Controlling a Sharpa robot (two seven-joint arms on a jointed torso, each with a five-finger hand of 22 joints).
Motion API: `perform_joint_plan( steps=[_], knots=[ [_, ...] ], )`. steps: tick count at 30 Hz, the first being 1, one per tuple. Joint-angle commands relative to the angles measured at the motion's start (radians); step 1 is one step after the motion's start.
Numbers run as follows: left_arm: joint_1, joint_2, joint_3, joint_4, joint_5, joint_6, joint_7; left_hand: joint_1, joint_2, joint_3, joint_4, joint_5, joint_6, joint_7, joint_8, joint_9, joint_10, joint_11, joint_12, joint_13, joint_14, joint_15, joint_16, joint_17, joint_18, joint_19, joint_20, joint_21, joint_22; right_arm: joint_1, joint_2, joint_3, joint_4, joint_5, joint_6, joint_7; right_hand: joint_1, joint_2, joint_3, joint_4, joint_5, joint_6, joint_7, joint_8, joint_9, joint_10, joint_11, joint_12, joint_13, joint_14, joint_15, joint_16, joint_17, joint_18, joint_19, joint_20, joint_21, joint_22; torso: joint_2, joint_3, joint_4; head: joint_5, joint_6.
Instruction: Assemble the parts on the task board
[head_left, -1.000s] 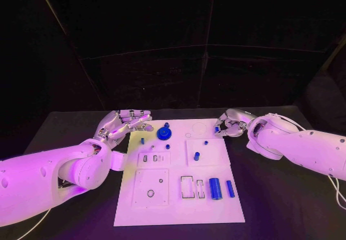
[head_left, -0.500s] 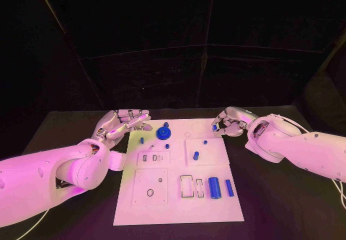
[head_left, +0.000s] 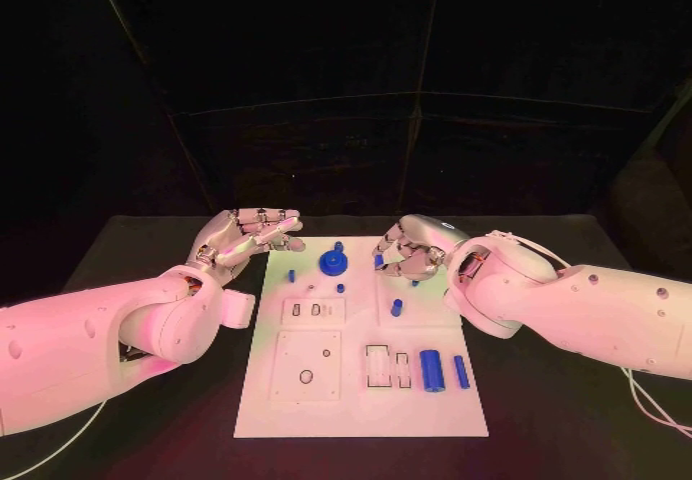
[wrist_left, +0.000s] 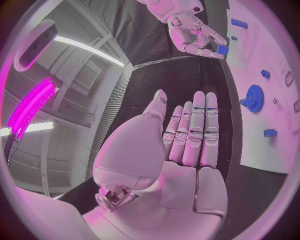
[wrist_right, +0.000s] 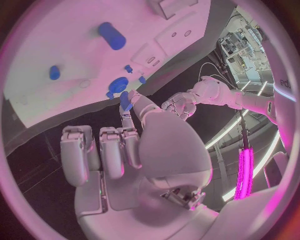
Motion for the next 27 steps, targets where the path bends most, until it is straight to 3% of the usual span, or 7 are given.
perform_joint_plan(
  steps=[1,6,11,17,27],
  knots=[
    [0.002,-0.001,0.001,-0.004,0.016,0.015,0.012,-0.004,0.004,-0.004,0.000,-0.003,0.002,0.006,-0.004,-0.001,0.003,0.008,-0.006,-0.001,0.004,-0.001,-0.004,0.001,0.013,0.005,0.002,0.005,-0.001,0.001,0.038,0.000,0.001,-0.050,-0.018,-0.067,-0.003,0.006,0.012,0.005,-0.003,0.026,-0.017,0.002,0.012,0.067,-0.006,-0.003,0.214,0.102,-0.007,0.004,0.263,-0.007,0.104,-0.004,0.003,0.263,-0.006,-0.0023,0.0031,0.007,-0.006],
    [0.005,0.001,0.001,-0.007,0.018,0.016,0.012,-0.005,0.004,-0.004,0.000,-0.003,0.002,0.005,-0.004,-0.001,0.003,0.008,-0.006,-0.001,0.004,-0.001,-0.004,0.001,0.013,0.005,0.002,0.005,-0.001,-0.002,0.101,-0.001,-0.013,-0.071,-0.008,-0.097,-0.004,0.006,0.012,0.005,-0.002,0.025,-0.017,0.002,0.012,0.067,-0.006,-0.004,0.213,0.102,-0.007,0.004,0.263,-0.007,0.104,-0.004,0.003,0.263,-0.006,-0.0029,0.0044,0.024,-0.014],
    [0.006,0.004,0.001,-0.011,0.019,0.016,0.011,-0.005,0.004,-0.004,0.000,-0.003,0.002,0.005,-0.004,-0.001,0.003,0.008,-0.006,-0.001,0.004,-0.001,-0.004,0.001,0.013,0.005,0.002,0.005,-0.001,-0.017,0.156,-0.002,-0.040,-0.081,0.019,-0.119,-0.008,0.003,0.012,0.006,-0.001,0.025,-0.017,0.001,0.012,0.067,-0.006,-0.005,0.213,0.102,-0.007,0.004,0.263,-0.007,0.104,-0.004,0.003,0.263,-0.005,-0.0015,0.0011,0.038,-0.021],
    [0.007,0.008,0.001,-0.014,0.019,0.015,0.011,-0.006,0.005,-0.005,0.000,-0.003,0.003,0.005,-0.004,0.000,0.004,0.007,-0.006,0.000,0.005,-0.001,-0.005,0.002,0.013,0.005,0.002,0.005,-0.001,-0.033,0.203,-0.029,-0.064,-0.103,0.044,-0.146,-0.017,-0.002,0.010,0.009,-0.003,0.026,-0.016,-0.001,0.011,0.068,-0.005,-0.002,0.215,0.102,-0.006,0.004,0.263,-0.007,0.104,-0.004,0.003,0.263,-0.004,0.0000,0.0034,0.049,-0.028],
    [0.008,0.009,0.001,-0.015,0.020,0.015,0.011,-0.006,0.005,-0.005,0.000,-0.003,0.003,0.005,-0.004,0.000,0.004,0.007,-0.006,0.000,0.005,-0.001,-0.005,0.002,0.013,0.005,0.002,0.005,-0.001,-0.054,0.241,-0.040,-0.092,-0.132,0.057,-0.167,-0.021,-0.009,0.009,0.009,-0.006,0.026,-0.017,-0.003,0.011,0.068,-0.006,-0.003,0.215,0.102,-0.006,0.004,0.263,-0.007,0.104,-0.004,0.003,0.263,-0.005,-0.0002,0.0028,0.057,-0.038]
  ],
)
